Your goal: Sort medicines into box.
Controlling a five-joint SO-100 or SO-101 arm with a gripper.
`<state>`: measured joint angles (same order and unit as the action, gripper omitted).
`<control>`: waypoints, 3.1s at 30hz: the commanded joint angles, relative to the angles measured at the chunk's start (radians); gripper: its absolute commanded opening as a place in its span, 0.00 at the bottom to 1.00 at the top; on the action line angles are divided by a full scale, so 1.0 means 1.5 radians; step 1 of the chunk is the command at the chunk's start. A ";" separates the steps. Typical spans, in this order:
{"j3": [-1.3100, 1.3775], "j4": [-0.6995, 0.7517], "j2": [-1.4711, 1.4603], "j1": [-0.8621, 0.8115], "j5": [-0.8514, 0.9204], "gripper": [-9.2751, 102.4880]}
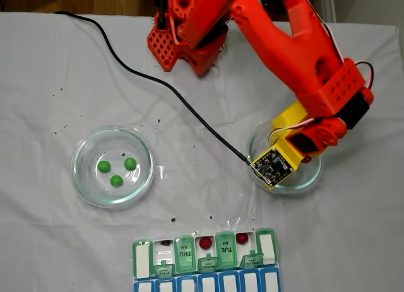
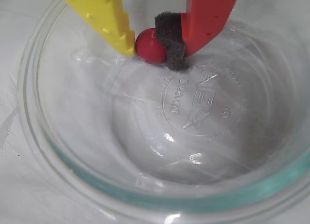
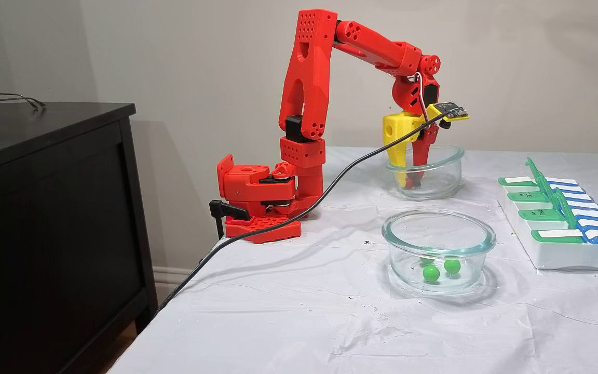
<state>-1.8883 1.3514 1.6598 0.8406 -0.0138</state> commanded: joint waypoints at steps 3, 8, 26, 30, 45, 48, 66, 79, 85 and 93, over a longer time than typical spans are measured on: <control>-0.004 0.017 0.056 0.020 0.005 0.08; 0.026 0.011 0.105 -0.009 0.022 0.08; 0.124 -0.053 0.246 -0.149 0.035 0.08; 0.169 -0.071 0.280 -0.205 0.049 0.08; 0.009 -0.253 0.398 -0.510 0.300 0.08; -0.094 -0.330 0.456 -0.567 0.345 0.08; -0.155 -0.593 0.328 -0.635 0.305 0.08; -0.081 -0.677 0.202 -0.641 0.287 0.08; -0.076 -0.683 0.177 -0.633 0.288 0.08; -0.083 -0.690 0.166 -0.631 0.287 0.28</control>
<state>-2.1016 0.3375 1.8822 -0.1227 0.4126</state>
